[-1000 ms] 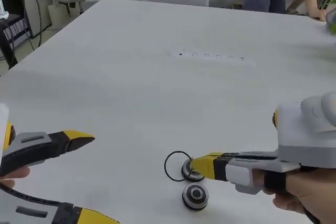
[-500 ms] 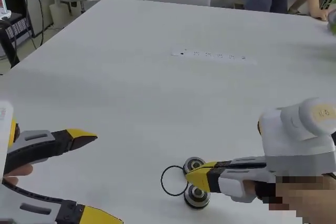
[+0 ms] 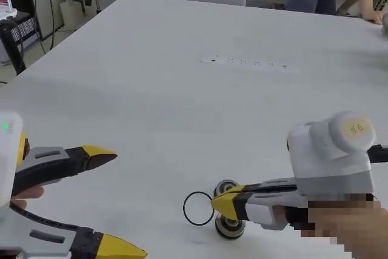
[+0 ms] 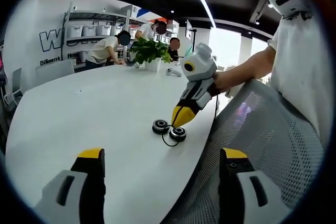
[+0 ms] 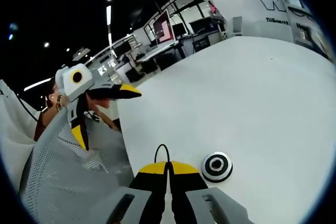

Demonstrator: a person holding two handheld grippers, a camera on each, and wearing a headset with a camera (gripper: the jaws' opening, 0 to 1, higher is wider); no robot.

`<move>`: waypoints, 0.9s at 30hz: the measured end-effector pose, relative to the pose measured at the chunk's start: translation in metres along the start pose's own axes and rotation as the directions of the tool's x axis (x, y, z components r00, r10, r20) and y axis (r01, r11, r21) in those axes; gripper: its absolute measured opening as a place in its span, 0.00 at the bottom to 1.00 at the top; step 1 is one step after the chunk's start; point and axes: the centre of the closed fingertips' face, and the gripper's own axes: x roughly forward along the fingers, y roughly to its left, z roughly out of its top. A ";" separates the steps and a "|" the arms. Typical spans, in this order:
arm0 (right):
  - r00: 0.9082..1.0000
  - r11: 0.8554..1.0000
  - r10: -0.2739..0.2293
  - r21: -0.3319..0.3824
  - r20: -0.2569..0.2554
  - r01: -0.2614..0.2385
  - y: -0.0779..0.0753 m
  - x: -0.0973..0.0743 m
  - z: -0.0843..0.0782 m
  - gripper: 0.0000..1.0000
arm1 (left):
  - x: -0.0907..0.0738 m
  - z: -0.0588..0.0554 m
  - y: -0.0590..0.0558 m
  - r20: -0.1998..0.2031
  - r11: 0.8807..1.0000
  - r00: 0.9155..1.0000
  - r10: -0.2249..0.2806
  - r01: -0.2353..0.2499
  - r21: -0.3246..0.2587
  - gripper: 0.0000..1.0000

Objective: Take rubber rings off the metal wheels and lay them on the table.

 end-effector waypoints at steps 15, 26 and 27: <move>1.000 0.999 0.007 -0.039 -0.023 -0.008 -0.001 0.019 0.000 0.00 | -0.001 -0.001 0.001 0.003 1.000 1.000 0.003 -0.003 0.003 0.89; 0.999 0.999 -0.028 -0.020 -0.030 0.028 -0.015 0.026 -0.004 0.00 | 0.000 -0.005 0.000 -0.017 1.000 1.000 0.001 -0.001 0.006 0.89; 0.999 0.999 -0.028 -0.024 -0.030 0.027 -0.015 0.027 -0.005 0.00 | 0.000 -0.005 0.001 -0.017 1.000 1.000 0.003 -0.003 0.003 0.89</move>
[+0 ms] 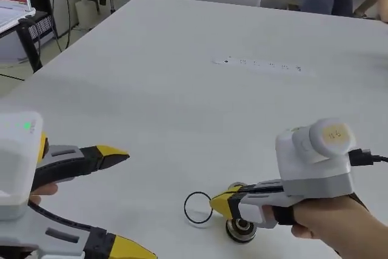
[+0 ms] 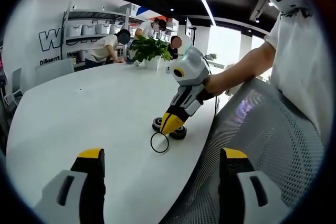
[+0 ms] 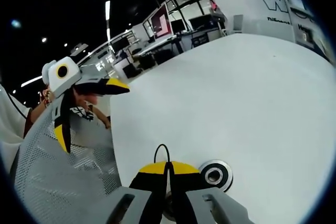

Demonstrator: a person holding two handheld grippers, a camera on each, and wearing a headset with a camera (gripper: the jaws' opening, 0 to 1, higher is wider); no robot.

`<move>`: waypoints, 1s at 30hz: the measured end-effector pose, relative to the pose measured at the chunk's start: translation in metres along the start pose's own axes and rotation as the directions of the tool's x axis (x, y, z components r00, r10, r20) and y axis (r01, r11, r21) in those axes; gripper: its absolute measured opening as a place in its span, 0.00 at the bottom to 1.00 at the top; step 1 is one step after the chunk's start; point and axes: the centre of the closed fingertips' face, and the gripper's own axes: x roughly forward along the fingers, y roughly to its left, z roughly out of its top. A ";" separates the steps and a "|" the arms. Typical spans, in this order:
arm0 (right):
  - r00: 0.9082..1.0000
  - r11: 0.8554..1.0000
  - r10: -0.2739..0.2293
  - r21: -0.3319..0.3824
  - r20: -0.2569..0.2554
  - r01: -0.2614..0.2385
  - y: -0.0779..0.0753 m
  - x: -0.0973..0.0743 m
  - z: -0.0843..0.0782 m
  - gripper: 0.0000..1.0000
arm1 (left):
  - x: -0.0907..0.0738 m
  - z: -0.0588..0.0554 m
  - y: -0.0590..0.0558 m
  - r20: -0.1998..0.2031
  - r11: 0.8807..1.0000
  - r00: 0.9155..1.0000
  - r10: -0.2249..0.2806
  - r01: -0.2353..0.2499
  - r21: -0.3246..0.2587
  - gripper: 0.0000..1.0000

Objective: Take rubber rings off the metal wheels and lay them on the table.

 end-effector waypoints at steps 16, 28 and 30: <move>0.998 0.997 -0.032 -0.073 -0.051 0.028 -0.002 0.004 -0.011 0.00 | 0.001 -0.004 -0.001 -0.019 1.000 1.000 0.000 0.000 -0.005 0.87; 0.995 0.990 -0.054 -0.133 -0.084 0.043 -0.003 0.004 -0.015 0.02 | 0.001 -0.005 0.000 -0.031 1.000 1.000 0.002 -0.002 -0.001 0.87; 0.995 0.989 -0.057 -0.138 -0.085 0.045 -0.003 0.003 -0.014 0.03 | 0.001 -0.005 0.000 -0.030 1.000 1.000 0.003 -0.003 -0.001 0.87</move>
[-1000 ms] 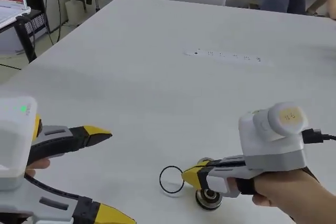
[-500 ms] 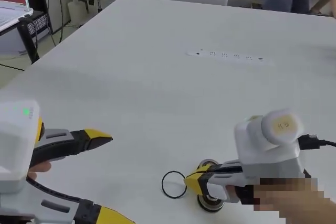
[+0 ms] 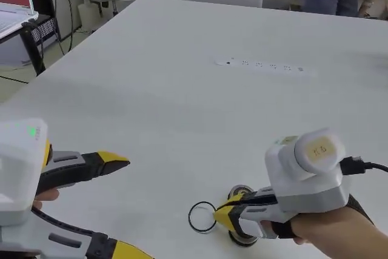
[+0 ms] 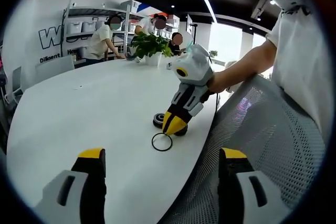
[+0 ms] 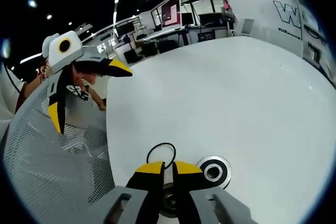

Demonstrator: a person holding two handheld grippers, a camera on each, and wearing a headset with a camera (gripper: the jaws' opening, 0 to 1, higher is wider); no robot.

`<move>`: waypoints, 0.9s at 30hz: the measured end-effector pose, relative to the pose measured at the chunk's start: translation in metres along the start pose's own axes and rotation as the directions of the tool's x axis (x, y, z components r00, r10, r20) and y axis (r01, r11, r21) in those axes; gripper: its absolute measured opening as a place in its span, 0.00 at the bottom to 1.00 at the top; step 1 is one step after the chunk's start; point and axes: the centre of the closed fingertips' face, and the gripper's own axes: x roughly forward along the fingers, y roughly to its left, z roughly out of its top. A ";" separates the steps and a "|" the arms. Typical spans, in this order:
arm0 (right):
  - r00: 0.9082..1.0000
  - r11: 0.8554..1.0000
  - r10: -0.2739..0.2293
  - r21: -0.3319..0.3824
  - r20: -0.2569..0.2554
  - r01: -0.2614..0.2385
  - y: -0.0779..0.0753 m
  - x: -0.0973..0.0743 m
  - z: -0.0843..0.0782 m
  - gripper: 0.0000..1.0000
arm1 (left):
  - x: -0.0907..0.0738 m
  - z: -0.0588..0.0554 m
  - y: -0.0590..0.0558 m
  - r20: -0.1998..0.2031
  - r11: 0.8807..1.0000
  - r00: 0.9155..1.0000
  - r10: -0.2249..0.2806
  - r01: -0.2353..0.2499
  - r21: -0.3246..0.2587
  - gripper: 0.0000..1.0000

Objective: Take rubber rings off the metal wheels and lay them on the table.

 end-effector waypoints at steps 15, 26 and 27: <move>0.999 0.999 -0.015 -0.028 0.031 0.016 0.000 -0.010 0.011 0.05 | 0.000 -0.001 0.000 -0.001 1.000 1.000 -0.002 0.002 0.002 0.87; 0.995 0.999 -0.018 -0.030 0.102 0.021 0.003 -0.027 0.030 0.06 | 0.000 -0.001 -0.001 -0.002 1.000 1.000 -0.004 0.004 0.005 0.87; 0.994 0.999 -0.017 -0.025 0.112 0.020 0.004 -0.028 0.032 0.07 | 0.000 -0.001 -0.001 -0.002 1.000 1.000 -0.004 0.004 0.006 0.87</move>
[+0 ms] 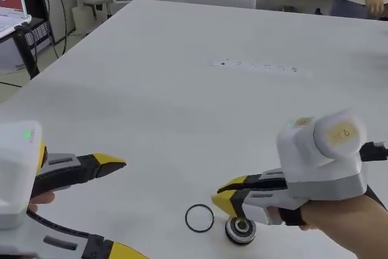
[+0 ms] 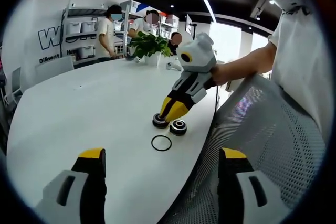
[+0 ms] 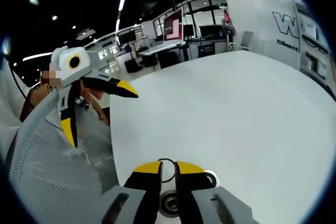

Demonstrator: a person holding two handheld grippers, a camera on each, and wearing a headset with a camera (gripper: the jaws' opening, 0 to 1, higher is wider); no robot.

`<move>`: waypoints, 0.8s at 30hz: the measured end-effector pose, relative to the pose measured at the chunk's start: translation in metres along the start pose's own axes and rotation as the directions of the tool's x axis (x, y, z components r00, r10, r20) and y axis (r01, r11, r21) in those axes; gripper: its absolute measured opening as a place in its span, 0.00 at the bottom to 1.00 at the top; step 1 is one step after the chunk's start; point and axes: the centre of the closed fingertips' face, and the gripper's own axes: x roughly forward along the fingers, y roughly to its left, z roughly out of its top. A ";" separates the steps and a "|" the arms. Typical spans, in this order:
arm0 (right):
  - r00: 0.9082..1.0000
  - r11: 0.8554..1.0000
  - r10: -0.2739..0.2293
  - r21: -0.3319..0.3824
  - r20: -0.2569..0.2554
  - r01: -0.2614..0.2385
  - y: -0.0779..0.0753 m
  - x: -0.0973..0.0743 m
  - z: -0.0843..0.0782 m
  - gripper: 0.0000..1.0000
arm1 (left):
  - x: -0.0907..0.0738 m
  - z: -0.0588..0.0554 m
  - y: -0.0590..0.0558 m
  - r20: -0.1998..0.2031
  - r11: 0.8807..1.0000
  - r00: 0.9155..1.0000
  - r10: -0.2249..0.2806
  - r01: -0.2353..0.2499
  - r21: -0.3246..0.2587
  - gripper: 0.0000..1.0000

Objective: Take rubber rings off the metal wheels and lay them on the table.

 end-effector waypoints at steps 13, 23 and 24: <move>0.994 0.999 -0.031 0.027 0.101 0.028 -0.006 -0.024 0.029 0.12 | 0.000 0.003 0.001 0.012 1.000 1.000 -0.002 0.002 -0.002 0.87; 0.990 0.997 -0.064 -0.037 0.129 0.070 -0.005 -0.040 0.040 0.15 | 0.000 0.003 -0.001 0.015 1.000 1.000 -0.012 0.012 0.000 0.87; 0.989 0.997 -0.066 -0.039 0.130 0.072 -0.005 -0.040 0.040 0.15 | 0.000 0.003 -0.001 0.015 1.000 1.000 -0.013 0.013 0.001 0.87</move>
